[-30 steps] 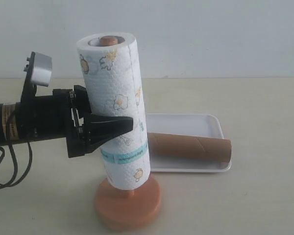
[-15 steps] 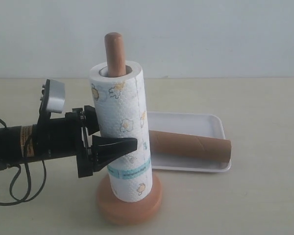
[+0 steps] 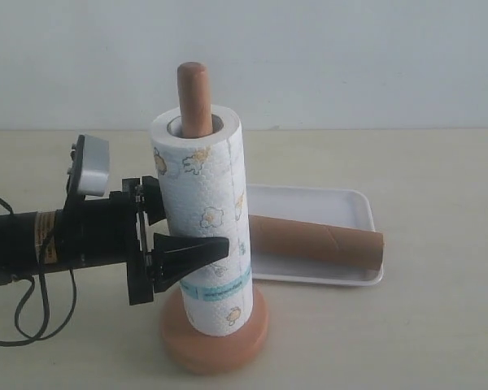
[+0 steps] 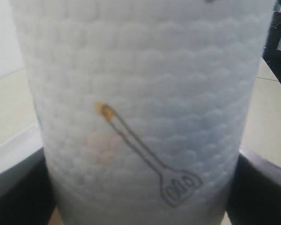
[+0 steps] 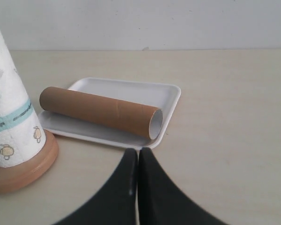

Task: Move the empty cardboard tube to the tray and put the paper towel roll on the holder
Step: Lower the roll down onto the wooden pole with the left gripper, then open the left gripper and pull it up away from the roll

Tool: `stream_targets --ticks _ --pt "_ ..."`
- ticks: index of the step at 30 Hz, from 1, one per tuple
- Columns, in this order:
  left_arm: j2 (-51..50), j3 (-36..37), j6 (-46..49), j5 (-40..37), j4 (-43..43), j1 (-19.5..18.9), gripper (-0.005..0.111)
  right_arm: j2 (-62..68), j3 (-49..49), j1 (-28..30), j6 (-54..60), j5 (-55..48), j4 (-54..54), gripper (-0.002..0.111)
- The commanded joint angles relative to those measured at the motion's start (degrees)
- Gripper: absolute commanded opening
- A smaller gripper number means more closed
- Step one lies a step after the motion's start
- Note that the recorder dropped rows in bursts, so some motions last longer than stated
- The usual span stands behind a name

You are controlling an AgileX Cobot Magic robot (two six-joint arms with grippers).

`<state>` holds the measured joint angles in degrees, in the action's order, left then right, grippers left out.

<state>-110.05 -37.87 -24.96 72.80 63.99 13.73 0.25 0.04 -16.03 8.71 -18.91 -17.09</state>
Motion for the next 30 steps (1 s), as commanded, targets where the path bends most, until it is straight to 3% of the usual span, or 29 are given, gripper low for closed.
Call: stream_targets --ticks 1,7,11,30 --pt "-0.6 0.0 1.9 -2.8 0.3 0.2 0.073 -0.2 0.0 0.1 0.2 0.5 -0.1 0.0" --pt "-0.6 0.0 1.9 -2.8 0.3 0.2 0.09 -0.2 0.0 0.1 0.2 0.5 -0.1 0.0" --pt "-0.3 -0.2 1.9 -2.8 0.0 0.2 0.095 -0.2 0.0 0.1 0.2 0.5 -0.1 0.0" --pt "13.8 -0.2 -8.5 -2.8 -0.1 0.2 0.096 -0.2 0.0 0.1 0.2 0.5 0.0 0.0"
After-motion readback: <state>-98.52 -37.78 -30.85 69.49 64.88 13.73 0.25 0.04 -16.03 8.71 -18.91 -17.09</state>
